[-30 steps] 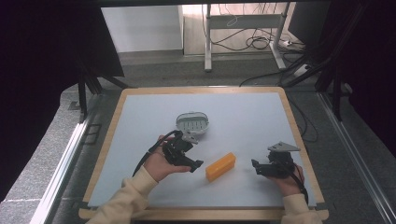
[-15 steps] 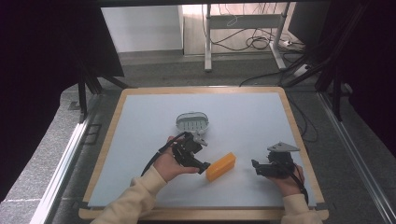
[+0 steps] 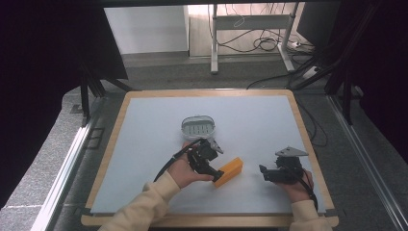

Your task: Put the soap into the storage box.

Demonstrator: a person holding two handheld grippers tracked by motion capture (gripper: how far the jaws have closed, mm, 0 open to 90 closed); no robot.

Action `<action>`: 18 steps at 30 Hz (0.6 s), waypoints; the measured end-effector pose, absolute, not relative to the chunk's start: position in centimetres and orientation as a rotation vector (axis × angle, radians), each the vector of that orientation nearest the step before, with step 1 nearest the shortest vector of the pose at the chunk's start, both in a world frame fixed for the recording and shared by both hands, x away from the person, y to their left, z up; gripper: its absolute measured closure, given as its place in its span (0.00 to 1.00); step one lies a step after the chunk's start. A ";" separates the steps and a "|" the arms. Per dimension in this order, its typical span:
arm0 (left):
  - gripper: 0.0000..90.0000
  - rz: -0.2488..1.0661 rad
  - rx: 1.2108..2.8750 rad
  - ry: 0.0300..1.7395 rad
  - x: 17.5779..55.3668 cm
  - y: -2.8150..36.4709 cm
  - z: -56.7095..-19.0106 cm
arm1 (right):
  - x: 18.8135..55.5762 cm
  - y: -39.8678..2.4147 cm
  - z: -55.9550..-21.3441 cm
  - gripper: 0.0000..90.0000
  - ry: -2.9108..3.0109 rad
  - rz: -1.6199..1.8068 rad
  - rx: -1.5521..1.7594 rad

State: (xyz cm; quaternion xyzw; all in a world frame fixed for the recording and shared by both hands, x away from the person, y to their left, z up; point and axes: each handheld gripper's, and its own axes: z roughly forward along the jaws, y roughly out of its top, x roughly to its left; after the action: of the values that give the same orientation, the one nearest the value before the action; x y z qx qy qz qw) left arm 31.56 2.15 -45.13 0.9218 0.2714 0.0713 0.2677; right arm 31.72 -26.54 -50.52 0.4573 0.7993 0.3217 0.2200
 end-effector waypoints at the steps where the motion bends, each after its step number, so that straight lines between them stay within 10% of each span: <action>1: 0.28 0.189 2.489 0.729 31.6 2.0 -45.1 | 31.7 -26.5 -50.5 0.16 2.212 0.890 1.266; 18: 0.28 0.150 2.528 0.680 31.9 -0.9 -45.1 | 31.8 -26.6 -50.7 0.16 2.219 0.875 1.276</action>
State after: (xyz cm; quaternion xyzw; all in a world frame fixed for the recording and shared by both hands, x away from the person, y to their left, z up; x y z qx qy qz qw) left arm 31.94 -0.91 -45.07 0.9317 0.2505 0.0552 0.2571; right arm 31.80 -26.57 -50.70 0.4605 0.8009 0.3158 0.2163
